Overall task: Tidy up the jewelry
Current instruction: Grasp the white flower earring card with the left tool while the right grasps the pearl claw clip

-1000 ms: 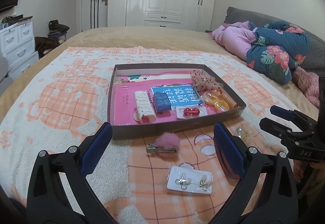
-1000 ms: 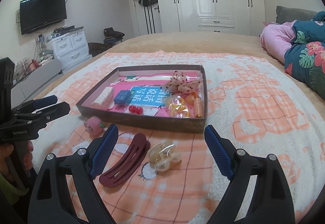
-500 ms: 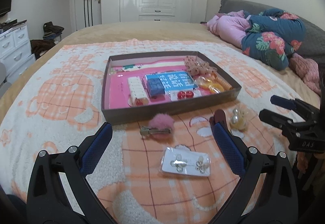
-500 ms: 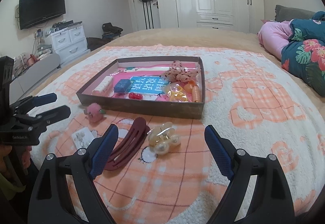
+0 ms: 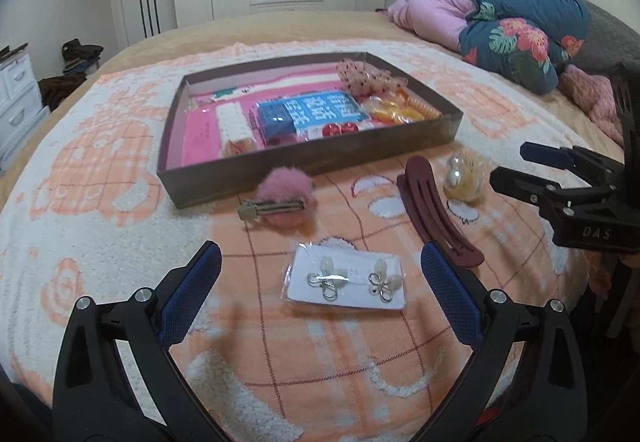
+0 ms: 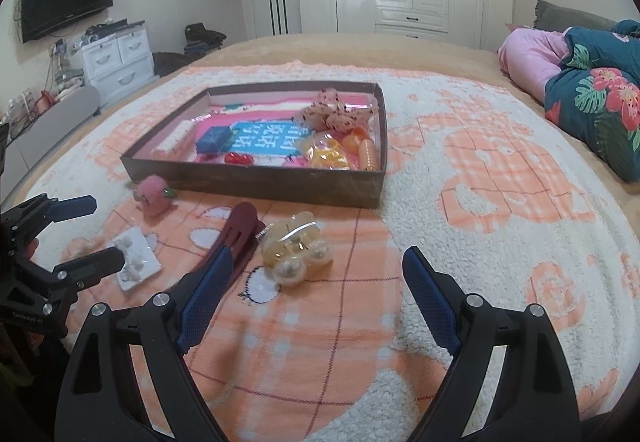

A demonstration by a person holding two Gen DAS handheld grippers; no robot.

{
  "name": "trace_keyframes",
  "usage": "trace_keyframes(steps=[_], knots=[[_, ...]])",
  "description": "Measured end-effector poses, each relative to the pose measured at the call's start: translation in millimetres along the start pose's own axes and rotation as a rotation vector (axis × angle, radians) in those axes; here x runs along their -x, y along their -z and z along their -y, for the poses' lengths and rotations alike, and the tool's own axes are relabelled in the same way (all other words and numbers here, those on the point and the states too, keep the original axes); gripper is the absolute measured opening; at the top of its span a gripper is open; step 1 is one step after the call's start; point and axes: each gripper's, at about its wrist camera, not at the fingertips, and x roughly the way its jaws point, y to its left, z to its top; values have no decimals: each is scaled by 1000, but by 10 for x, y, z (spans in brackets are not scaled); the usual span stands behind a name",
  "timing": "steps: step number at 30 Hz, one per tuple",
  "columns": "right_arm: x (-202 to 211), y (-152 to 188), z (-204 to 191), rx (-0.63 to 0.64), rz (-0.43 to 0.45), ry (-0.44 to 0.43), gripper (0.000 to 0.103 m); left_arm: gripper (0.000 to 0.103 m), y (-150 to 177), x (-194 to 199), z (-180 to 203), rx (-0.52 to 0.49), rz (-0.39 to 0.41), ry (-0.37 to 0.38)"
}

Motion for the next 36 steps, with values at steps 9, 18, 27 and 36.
trace_keyframes(steps=[9, 18, 27, 36], knots=[[-268, 12, -55, 61, -60, 19, 84, 92, 75, -167, 21, -8, -51, 21], [-487, -22, -15, 52, -100, 15, 71, 92, 91, -275, 29, -6, -71, 37], [-522, -25, -80, 87, -105, -36, 44, 91, 86, -294, 29, -1, -71, 46], [-435, -30, -20, 35, -93, -61, 43, 62, 77, -253, 99, -27, -67, 57]])
